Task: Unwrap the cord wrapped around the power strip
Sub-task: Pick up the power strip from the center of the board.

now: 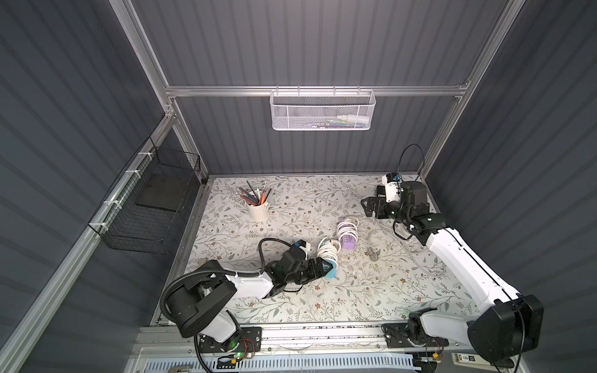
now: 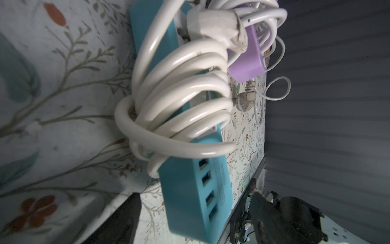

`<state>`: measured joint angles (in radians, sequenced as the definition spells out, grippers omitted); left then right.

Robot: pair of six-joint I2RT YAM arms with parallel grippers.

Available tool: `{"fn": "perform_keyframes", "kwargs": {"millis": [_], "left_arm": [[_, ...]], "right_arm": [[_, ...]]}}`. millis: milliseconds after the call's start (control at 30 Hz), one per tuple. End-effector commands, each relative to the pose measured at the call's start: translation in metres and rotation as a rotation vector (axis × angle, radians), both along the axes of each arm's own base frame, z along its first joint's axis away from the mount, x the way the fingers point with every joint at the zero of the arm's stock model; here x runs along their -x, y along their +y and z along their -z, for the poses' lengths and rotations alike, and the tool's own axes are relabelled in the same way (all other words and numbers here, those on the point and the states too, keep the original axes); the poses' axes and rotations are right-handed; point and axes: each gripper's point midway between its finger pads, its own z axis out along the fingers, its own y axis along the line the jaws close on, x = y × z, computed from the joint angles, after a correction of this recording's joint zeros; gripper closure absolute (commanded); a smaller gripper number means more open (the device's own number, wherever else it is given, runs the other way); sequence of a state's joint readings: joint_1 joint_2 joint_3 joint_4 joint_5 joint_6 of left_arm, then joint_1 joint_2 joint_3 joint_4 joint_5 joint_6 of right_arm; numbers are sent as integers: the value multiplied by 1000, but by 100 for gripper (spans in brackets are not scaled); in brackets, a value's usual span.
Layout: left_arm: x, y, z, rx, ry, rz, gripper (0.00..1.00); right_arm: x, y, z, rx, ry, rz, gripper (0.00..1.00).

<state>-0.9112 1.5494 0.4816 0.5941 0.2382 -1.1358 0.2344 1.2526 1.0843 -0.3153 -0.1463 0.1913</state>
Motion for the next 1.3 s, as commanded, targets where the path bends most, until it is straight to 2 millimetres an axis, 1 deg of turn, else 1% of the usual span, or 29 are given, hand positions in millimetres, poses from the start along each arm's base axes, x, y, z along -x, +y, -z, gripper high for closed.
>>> {"fn": "perform_keyframes", "kwargs": {"millis": [0,33,100,267,400,500,600,767,1067,1200,1267], "left_arm": [[-1,-16,-14,113,-17,4,20],[0,-17,-11,110,-19,6,22],[0,-19,-7,114,-15,5,28],[5,-24,2,133,6,11,35],[9,-23,13,112,29,0,34],[14,-20,17,131,49,-18,33],[20,-21,13,120,42,-15,33],[16,-29,1,133,6,-17,33],[8,-34,10,173,-12,-46,35],[4,-35,8,195,-27,-58,40],[3,-36,6,201,-39,-63,41]], "right_arm": [[2,0,-1,-4,-1,-1,1],[2,0,-3,-3,-5,0,1],[2,-1,-2,2,-7,7,1],[3,-1,-3,-1,-5,5,1],[3,-1,-2,-3,-7,6,1],[3,-1,0,-1,-2,4,1],[4,-2,0,7,-2,7,1],[3,0,2,-7,-2,4,1],[6,-1,3,-4,1,0,1],[7,0,7,-6,9,-4,1],[7,1,7,-11,11,-8,1]]}}
